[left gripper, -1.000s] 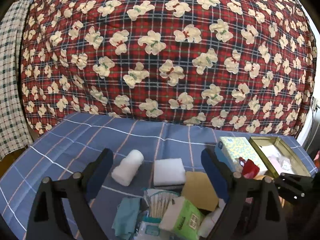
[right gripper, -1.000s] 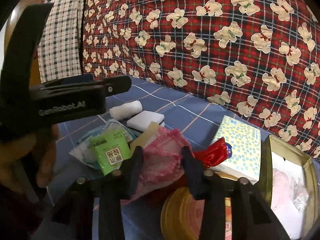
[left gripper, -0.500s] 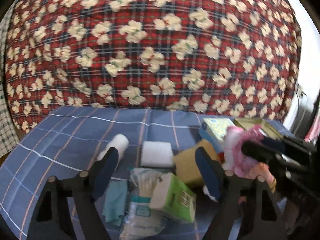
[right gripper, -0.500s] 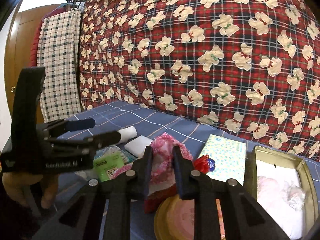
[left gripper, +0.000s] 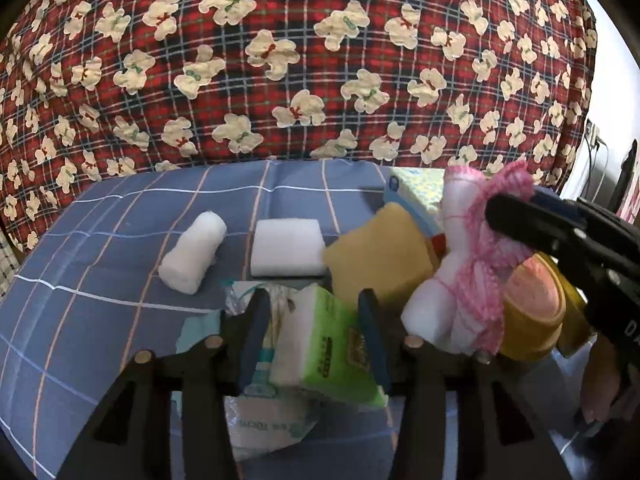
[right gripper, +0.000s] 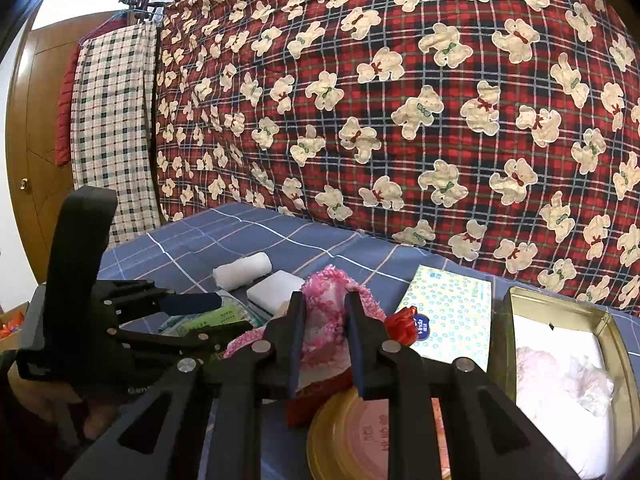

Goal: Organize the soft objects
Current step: 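Grasp the pink lace pouch with right tool while left tool moves to the green box, then close left tool on the green box and lift while right tool holds the pink pouch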

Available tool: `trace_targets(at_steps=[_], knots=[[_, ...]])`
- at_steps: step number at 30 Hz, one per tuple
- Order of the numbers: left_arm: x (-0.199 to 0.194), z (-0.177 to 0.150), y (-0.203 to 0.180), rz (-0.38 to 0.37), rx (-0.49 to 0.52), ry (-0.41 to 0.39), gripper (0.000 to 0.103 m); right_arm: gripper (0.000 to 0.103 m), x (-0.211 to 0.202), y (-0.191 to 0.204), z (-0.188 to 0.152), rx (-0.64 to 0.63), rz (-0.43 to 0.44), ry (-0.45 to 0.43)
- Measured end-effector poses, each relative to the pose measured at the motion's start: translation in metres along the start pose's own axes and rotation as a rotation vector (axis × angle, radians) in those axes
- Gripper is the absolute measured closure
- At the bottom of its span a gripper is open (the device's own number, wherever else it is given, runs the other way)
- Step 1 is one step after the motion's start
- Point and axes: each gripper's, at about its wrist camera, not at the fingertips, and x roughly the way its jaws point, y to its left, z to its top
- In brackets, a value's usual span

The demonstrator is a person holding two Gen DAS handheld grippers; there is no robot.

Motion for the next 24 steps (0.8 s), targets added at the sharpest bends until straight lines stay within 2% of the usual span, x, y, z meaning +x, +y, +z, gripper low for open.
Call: trace_targets(at_steps=[2,6,13,19,24], knots=[[0.0,0.0,0.0,-0.004,0.004,0.003,0.071,0.081,0.0,0.0,0.0,0.0,0.0,0.0],[0.0,0.0,0.0,-0.026,0.0,0.003,0.077,0.081,0.0,0.0,0.0,0.002,0.0,-0.002],[-0.005,0.001,0.001,-0.016,-0.012,-0.032,0.081,0.081,-0.005,0.0,0.001,0.011,0.005,-0.021],[-0.021,0.005,0.007,-0.001,-0.044,-0.123,0.081,0.081,-0.009,-0.001,0.003,0.02,0.016,-0.042],[-0.026,0.008,0.008,0.04,-0.056,-0.164,0.081,0.081,-0.011,0.0,0.003,0.019,0.02,-0.055]])
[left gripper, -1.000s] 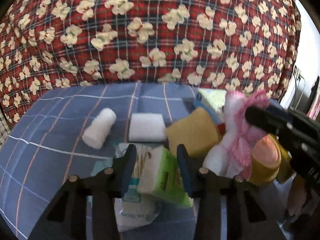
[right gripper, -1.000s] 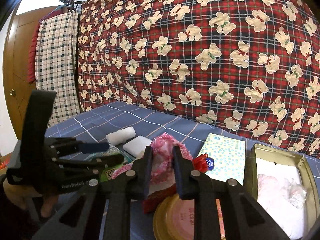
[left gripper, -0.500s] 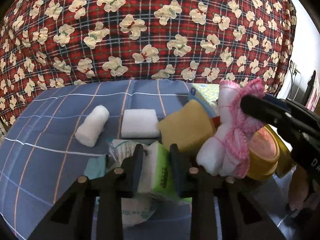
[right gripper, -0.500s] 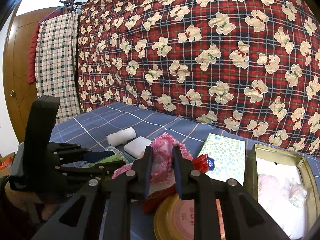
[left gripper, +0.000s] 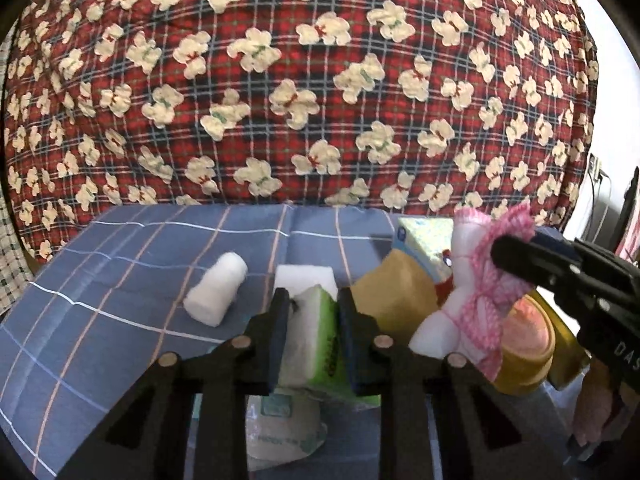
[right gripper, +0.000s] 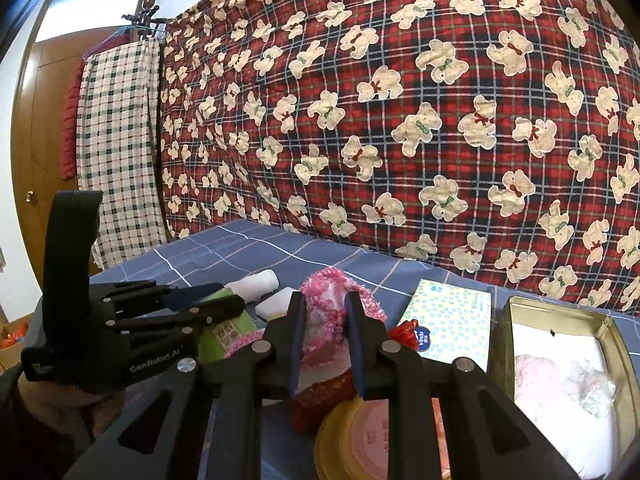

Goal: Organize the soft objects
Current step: 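Close left tool on the green box and lift while right tool holds the pink pouch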

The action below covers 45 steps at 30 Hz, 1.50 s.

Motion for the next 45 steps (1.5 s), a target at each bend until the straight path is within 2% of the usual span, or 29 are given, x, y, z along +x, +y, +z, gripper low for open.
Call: trace_targets(at_steps=[14,26,45], knots=[[-0.003,0.003,0.001,0.156,0.009,-0.058,0.081,0.081,-0.004,-0.001,0.001,0.009,-0.001,-0.031],[-0.008,0.006,-0.002,0.172,0.009,-0.098,0.081,0.081,-0.011,0.0,0.002,0.009,0.003,-0.08],[-0.012,0.015,-0.004,0.183,-0.005,-0.11,0.081,0.081,-0.02,0.001,0.004,0.009,-0.001,-0.132]])
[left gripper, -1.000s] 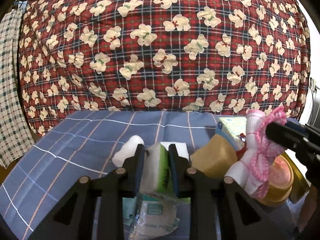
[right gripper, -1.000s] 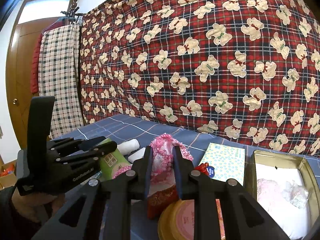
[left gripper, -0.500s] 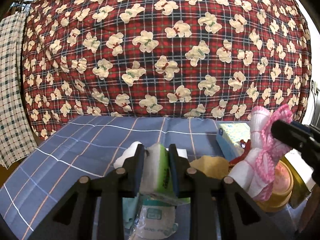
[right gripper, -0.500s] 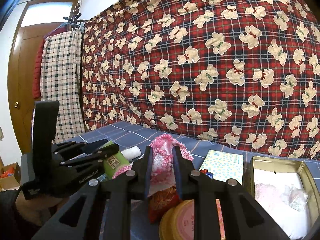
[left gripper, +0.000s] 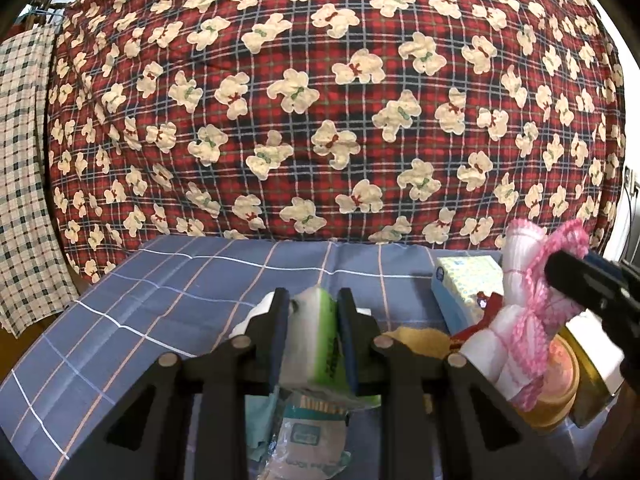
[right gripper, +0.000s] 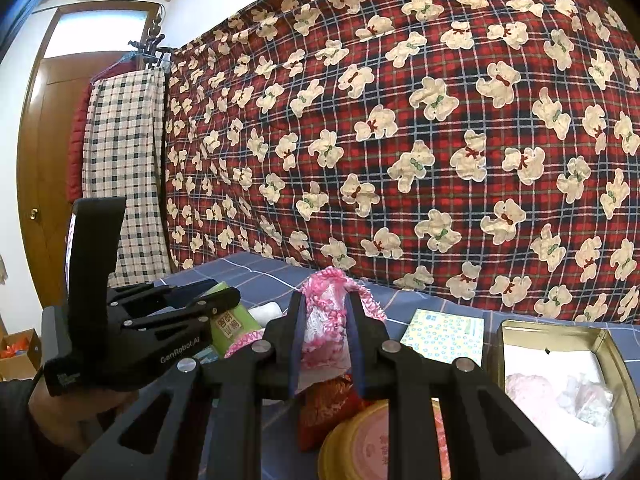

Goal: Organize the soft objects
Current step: 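Close left tool on the green box and lift while right tool holds the pink pouch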

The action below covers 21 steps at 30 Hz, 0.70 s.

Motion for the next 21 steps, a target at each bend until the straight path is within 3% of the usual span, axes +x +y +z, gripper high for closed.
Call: trace_targets(at_steps=[21], knots=[[0.002,0.014,-0.009,-0.004,-0.009,-0.038,0.081,0.081,-0.002,-0.002,0.001,0.009,0.0,-0.017]])
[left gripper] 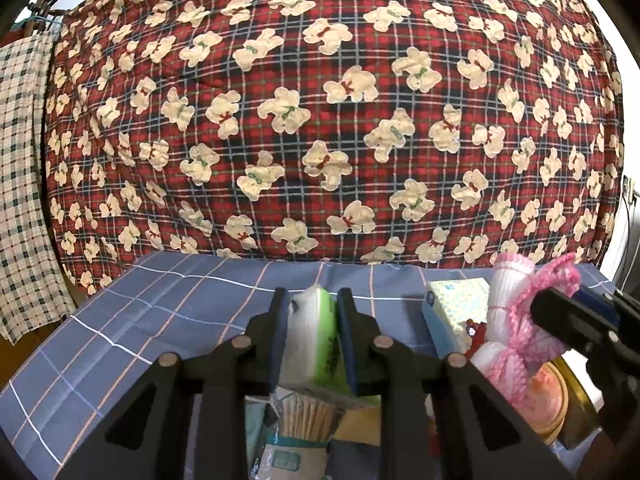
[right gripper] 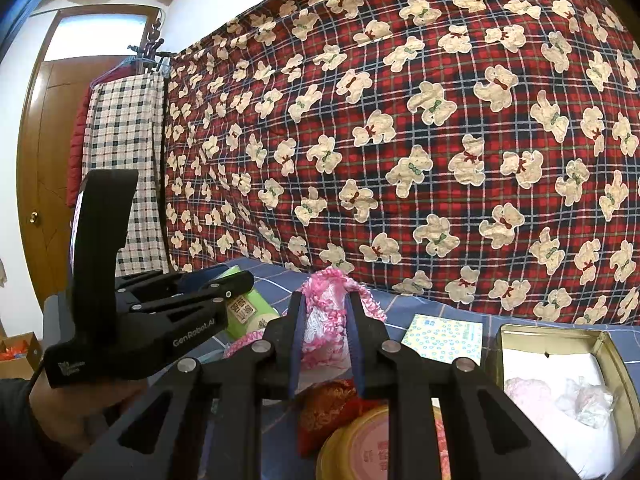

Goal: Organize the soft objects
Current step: 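Close left tool on the green box and lift while right tool holds the pink pouch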

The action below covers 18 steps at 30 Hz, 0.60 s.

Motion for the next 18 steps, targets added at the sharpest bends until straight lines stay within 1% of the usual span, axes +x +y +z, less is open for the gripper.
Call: trace_targets(at_steps=[7,18], knots=[[-0.003,0.001,0.003,0.011,-0.012,-0.016,0.081,0.081,-0.002,0.0,0.002,-0.002,0.005,-0.027],[-0.016,0.006,0.007,0.007,-0.029,-0.089,0.081,0.081,-0.004,0.004,0.002,-0.029,0.012,-0.06]])
